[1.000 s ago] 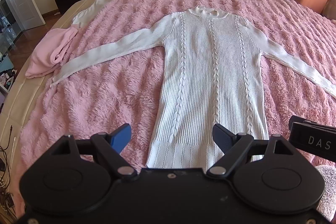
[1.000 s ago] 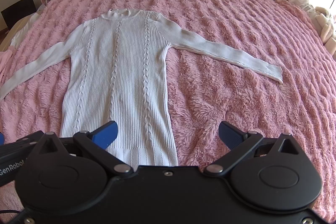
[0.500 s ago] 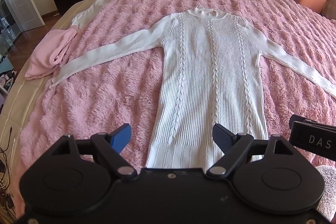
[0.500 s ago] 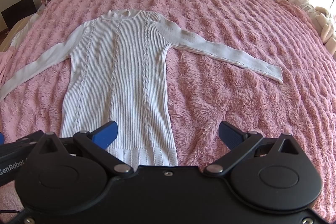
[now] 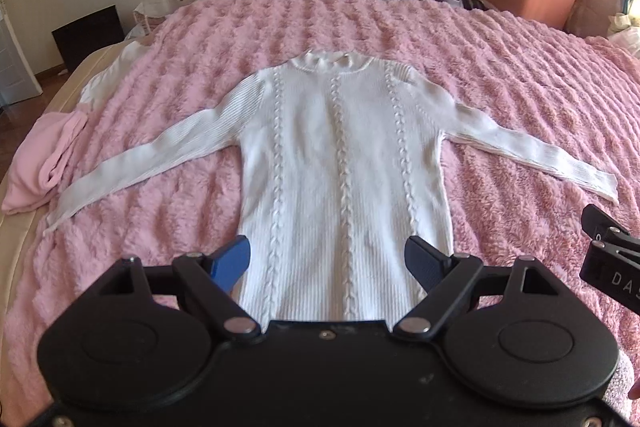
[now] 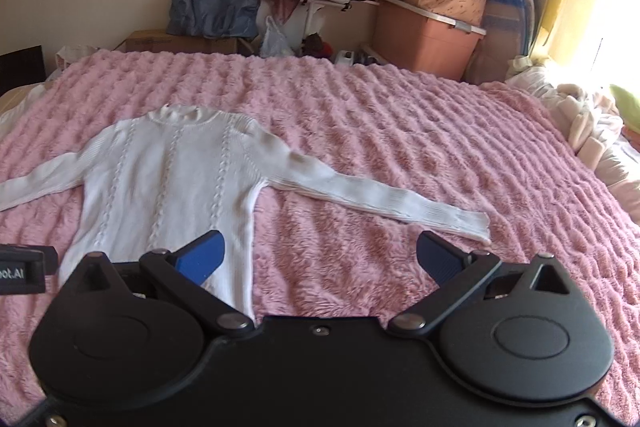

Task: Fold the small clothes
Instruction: 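Move the right tool to a sleeve cuff and close on it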

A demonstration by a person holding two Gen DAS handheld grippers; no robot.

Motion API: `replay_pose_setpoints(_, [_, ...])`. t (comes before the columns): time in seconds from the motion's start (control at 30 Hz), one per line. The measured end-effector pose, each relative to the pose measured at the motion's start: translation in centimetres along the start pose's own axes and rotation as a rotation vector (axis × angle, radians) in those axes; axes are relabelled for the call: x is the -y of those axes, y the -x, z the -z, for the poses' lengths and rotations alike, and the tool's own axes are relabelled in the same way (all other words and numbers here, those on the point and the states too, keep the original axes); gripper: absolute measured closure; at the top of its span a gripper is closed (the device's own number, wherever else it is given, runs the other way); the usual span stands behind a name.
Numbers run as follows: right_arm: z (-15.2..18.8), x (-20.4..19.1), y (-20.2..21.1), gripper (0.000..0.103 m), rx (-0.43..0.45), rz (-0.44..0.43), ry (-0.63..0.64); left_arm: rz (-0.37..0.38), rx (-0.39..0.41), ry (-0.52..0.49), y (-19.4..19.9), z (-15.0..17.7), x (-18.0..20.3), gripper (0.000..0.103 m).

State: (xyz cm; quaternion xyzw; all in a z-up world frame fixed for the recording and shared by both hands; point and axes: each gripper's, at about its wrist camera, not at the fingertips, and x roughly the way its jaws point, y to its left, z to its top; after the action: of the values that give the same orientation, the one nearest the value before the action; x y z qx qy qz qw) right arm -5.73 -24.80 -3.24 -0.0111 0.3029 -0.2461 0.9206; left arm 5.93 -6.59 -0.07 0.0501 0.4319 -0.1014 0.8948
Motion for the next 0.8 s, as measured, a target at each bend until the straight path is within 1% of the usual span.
replay_pose_setpoints(0.13, [-0.1, 4.1, -3.1, 0.0, -0.013, 0.027, -0.081, 0.056, 0.047, -0.046, -2.6, -2.4, 3.0, 0.014])
replay_pose_setpoints(0.2, [0.0, 6.4, -5.1, 0.002, -0.002, 0.053, -0.129, 0.084, 0.075, -0.07, -4.7, -3.9, 5.1, 0.014])
replay_pose_setpoints(0.23, [0.1, 7.6, -6.3, 0.007, 0.007, 0.075, -0.151, 0.096, 0.079, -0.079, -5.8, -4.7, 6.0, 0.014])
replay_pose_setpoints(0.27, [0.2, 8.8, -7.7, 0.009, 0.004, 0.1, -0.166, 0.111, 0.08, -0.091, -7.1, -5.5, 7.1, 0.014])
replay_pose_setpoints(0.3, [0.3, 10.1, -9.2, 0.015, -0.006, 0.119, -0.181, 0.12, 0.079, -0.102, -8.3, -6.1, 8.0, 0.014])
replay_pose_setpoints(0.33, [0.5, 11.3, -10.6, 0.025, -0.008, 0.135, -0.197, 0.123, 0.078, -0.109, -9.4, -6.6, 8.9, 0.014])
replay_pose_setpoints(0.37, [0.9, 12.6, -12.3, 0.032, -0.012, 0.161, -0.219, 0.131, 0.075, -0.12, -11.0, -7.3, 9.9, 0.014])
replay_pose_setpoints(0.4, [1.2, 13.9, -14.1, 0.041, -0.019, 0.177, -0.244, 0.132, 0.067, -0.127, -12.2, -7.8, 10.8, 0.014])
replay_pose_setpoints(0.43, [1.7, 15.2, -15.7, 0.045, -0.039, 0.185, -0.275, 0.134, 0.052, -0.133, -13.8, -8.5, 11.9, 0.014])
replay_pose_setpoints(0.5, [3.0, 17.9, -19.1, 0.047, -0.086, 0.165, -0.377, 0.148, 0.034, -0.148, -16.6, -9.5, 13.6, 0.014])
replay_pose_setpoints(0.53, [3.9, 19.1, -20.3, 0.053, -0.091, 0.157, -0.437, 0.145, 0.028, -0.155, -17.7, -9.9, 14.5, 0.014])
replay_pose_setpoints(0.57, [4.7, 20.1, -21.6, 0.055, -0.097, 0.149, -0.497, 0.144, 0.023, -0.167, -19.1, -10.5, 15.5, 0.014])
replay_pose_setpoints(0.63, [6.2, 21.9, -23.8, 0.056, -0.107, 0.145, -0.593, 0.136, 0.016, -0.179, -21.1, -11.3, 17.0, 0.014])
replay_pose_setpoints(0.8, [8.0, 24.8, -27.5, 0.056, -0.101, 0.134, -0.736, 0.123, -0.009, -0.19, -25.9, -12.7, 19.7, 0.014])
